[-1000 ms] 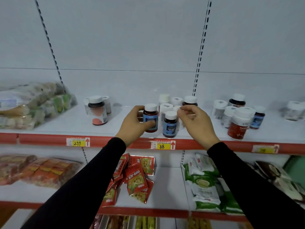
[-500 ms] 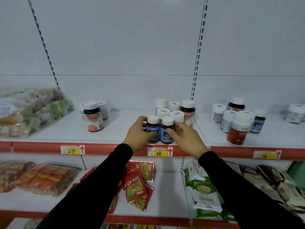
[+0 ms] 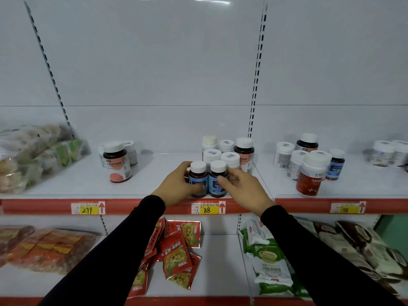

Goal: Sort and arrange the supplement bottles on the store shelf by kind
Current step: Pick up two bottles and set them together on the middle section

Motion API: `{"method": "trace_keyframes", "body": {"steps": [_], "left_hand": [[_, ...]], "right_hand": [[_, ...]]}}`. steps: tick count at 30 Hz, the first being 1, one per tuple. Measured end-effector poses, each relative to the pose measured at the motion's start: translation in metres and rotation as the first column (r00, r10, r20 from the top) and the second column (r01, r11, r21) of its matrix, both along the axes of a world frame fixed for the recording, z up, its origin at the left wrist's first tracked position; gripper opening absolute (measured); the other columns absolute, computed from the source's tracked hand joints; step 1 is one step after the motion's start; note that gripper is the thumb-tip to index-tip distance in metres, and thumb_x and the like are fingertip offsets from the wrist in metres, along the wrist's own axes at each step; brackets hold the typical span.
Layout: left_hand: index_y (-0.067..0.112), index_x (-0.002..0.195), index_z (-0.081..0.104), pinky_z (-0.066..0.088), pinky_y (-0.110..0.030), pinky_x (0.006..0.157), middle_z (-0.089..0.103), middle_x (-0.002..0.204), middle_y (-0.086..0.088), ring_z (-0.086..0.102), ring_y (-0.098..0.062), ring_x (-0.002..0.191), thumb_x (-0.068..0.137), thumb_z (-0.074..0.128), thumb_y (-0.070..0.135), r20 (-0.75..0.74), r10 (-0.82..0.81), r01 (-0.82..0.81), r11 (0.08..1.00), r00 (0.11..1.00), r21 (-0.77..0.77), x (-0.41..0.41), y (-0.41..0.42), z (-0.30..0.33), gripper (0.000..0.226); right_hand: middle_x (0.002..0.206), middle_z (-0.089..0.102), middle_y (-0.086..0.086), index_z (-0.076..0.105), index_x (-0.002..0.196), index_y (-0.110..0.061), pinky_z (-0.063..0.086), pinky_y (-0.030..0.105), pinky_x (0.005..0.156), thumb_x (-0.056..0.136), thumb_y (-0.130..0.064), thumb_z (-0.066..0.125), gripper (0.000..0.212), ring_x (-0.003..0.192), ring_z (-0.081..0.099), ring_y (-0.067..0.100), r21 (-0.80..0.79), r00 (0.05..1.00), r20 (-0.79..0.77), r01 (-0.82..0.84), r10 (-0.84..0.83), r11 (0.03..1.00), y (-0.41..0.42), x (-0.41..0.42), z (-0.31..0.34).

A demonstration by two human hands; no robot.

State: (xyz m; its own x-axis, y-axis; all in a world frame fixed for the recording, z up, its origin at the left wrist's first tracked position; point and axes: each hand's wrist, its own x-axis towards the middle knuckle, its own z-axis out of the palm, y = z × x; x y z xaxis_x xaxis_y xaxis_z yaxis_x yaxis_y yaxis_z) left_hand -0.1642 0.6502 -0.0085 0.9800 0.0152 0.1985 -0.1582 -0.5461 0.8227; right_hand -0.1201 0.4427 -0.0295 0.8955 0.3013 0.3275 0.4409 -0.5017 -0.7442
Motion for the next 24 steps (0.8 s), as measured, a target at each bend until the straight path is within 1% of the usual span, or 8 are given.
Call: {"method": "trace_keyframes", "body": {"steps": [2, 7, 12, 14, 17, 19, 22, 24], "left_hand": [[0.029, 0.132, 0.048, 0.048, -0.018, 0.077, 0.063, 0.116, 0.006, 0.061, -0.007, 0.102, 0.08, 0.078, 0.024, -0.009, -0.021, 0.021, 1.0, 1.0, -0.013, 0.001, 0.001, 0.002, 0.061], [0.027, 0.139, 0.047, 0.047, -0.038, 0.098, 0.061, 0.119, 0.0, 0.059, -0.019, 0.11, 0.091, 0.062, 0.044, -0.005, 0.039, -0.039, 0.996, 0.999, -0.084, -0.003, 0.006, 0.014, 0.053], [0.025, 0.132, 0.056, 0.039, -0.013, 0.085, 0.061, 0.122, 0.007, 0.056, 0.0, 0.109, 0.097, 0.053, 0.038, 0.265, 0.117, -0.078, 0.985, 0.957, -0.151, -0.005, -0.007, 0.04, 0.037], [0.025, 0.13, 0.057, 0.038, -0.004, 0.08, 0.06, 0.125, 0.01, 0.053, 0.014, 0.105, 0.098, 0.052, 0.034, 0.323, 0.064, -0.005, 0.984, 0.944, -0.181, 0.001, -0.025, 0.055, 0.033], [0.024, 0.129, 0.06, 0.038, 0.002, 0.08, 0.061, 0.126, 0.012, 0.053, 0.019, 0.104, 0.098, 0.052, 0.032, 0.372, -0.054, 0.149, 0.961, 0.926, -0.232, 0.012, -0.064, 0.074, 0.032], [0.023, 0.13, 0.06, 0.04, -0.001, 0.085, 0.061, 0.129, 0.011, 0.054, 0.012, 0.111, 0.098, 0.052, 0.033, 0.376, -0.149, 0.258, 0.93, 0.915, -0.26, 0.018, -0.096, 0.08, 0.034], [0.024, 0.131, 0.06, 0.039, -0.018, 0.102, 0.06, 0.134, 0.009, 0.053, -0.001, 0.123, 0.096, 0.052, 0.039, 0.361, -0.285, 0.396, 0.873, 0.888, -0.285, 0.021, -0.149, 0.081, 0.039], [0.025, 0.132, 0.06, 0.039, -0.016, 0.1, 0.06, 0.134, 0.011, 0.053, 0.003, 0.122, 0.096, 0.051, 0.039, 0.353, -0.357, 0.465, 0.836, 0.865, -0.292, 0.02, -0.186, 0.076, 0.04]], "right_hand": [[0.116, 0.069, -0.006, 0.063, 0.124, -0.026, 0.049, 0.022, 0.086, 0.092, -0.047, 0.059, 0.038, 0.103, 0.065, 0.008, 0.004, 1.0, -0.008, -0.002, 0.002, 1.0, -0.001, 0.0, 0.001], [0.112, 0.068, -0.011, 0.062, 0.126, -0.024, 0.04, 0.008, 0.075, 0.09, -0.05, 0.06, 0.044, 0.091, 0.059, -0.007, 0.046, 0.999, -0.007, 0.037, -0.037, 0.998, -0.008, -0.002, 0.007], [0.105, 0.065, -0.017, 0.063, 0.122, -0.024, 0.038, -0.003, 0.067, 0.091, -0.049, 0.059, 0.04, 0.087, 0.058, -0.009, 0.138, 0.988, 0.075, 0.121, -0.132, 0.983, -0.023, -0.01, 0.03], [0.1, 0.059, -0.027, 0.06, 0.119, -0.029, 0.038, -0.003, 0.068, 0.093, -0.046, 0.058, 0.031, 0.084, 0.056, -0.018, 0.2, 0.981, 0.116, 0.132, -0.157, 0.971, -0.036, -0.018, 0.044], [0.11, 0.061, -0.016, 0.057, 0.128, -0.023, 0.039, -0.002, 0.073, 0.094, -0.04, 0.058, 0.038, 0.089, 0.054, -0.024, 0.281, 0.957, 0.181, 0.172, -0.229, 0.944, -0.065, -0.034, 0.066], [0.115, 0.062, -0.007, 0.057, 0.128, -0.023, 0.04, -0.001, 0.073, 0.095, -0.038, 0.059, 0.037, 0.091, 0.055, -0.022, 0.327, 0.922, 0.221, 0.238, -0.319, 0.915, -0.093, -0.047, 0.077], [0.113, 0.061, -0.013, 0.055, 0.125, -0.029, 0.042, 0.001, 0.073, 0.095, -0.039, 0.059, 0.032, 0.091, 0.056, -0.021, 0.349, 0.866, 0.237, 0.346, -0.439, 0.871, -0.145, -0.071, 0.086], [0.116, 0.06, -0.014, 0.054, 0.123, -0.034, 0.04, -0.001, 0.073, 0.095, -0.042, 0.056, 0.029, 0.093, 0.054, -0.023, 0.342, 0.836, 0.223, 0.414, -0.501, 0.843, -0.183, -0.087, 0.086]]}}
